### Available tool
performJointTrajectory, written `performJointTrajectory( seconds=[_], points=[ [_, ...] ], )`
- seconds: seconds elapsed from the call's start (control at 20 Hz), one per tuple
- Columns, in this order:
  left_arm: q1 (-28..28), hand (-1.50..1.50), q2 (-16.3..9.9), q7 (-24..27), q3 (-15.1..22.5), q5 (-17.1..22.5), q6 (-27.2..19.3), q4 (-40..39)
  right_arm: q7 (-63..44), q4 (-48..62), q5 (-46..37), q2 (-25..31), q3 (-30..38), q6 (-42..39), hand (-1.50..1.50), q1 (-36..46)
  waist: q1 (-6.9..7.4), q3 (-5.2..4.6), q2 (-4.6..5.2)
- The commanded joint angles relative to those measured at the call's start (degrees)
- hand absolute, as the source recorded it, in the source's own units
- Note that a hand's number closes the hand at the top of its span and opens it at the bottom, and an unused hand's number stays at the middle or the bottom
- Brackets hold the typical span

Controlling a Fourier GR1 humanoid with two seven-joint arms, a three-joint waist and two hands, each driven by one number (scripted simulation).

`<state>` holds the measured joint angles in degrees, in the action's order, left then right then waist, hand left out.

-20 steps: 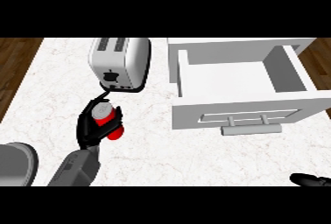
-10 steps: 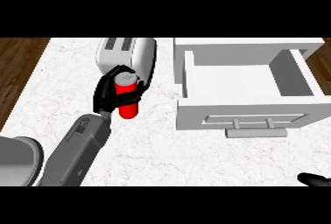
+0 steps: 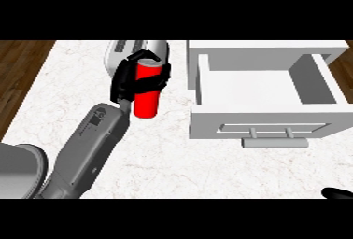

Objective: Pick up the can, place it into the drawer and close the drawer

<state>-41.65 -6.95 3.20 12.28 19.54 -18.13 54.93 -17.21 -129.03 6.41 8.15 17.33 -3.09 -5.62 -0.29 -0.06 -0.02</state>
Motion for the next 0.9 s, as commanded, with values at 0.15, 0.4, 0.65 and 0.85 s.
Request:
performJointTrajectory(
  seconds=[0.15, 0.4, 0.65, 0.85],
  points=[
    [-16.01, 1.50, 0.78, -12.98, -0.13, -1.48, -2.97, 5.26, 1.22, -0.99, -2.80, -2.81, -2.11, 0.77, -1.50, -2.51, -0.18, 0.11, -0.22],
    [-25.55, 1.50, 4.55, -16.21, -0.90, -4.31, -5.40, -1.23, -1.33, 2.93, 0.86, 1.49, 1.77, 0.51, -1.50, 4.34, -0.39, 0.10, 0.05],
    [-33.81, 1.50, 4.55, -17.88, -4.82, -4.10, -3.85, -8.92, -3.21, -2.94, 1.04, 0.70, 2.11, 0.76, -1.50, 1.18, -1.01, 0.09, 0.08],
    [-39.05, 1.50, 6.91, -12.71, -5.17, -4.27, -3.98, -19.08, -1.91, -1.49, -2.10, -0.90, -1.54, 0.92, -1.50, 1.76, -1.67, 0.11, 0.51]
  ],
)
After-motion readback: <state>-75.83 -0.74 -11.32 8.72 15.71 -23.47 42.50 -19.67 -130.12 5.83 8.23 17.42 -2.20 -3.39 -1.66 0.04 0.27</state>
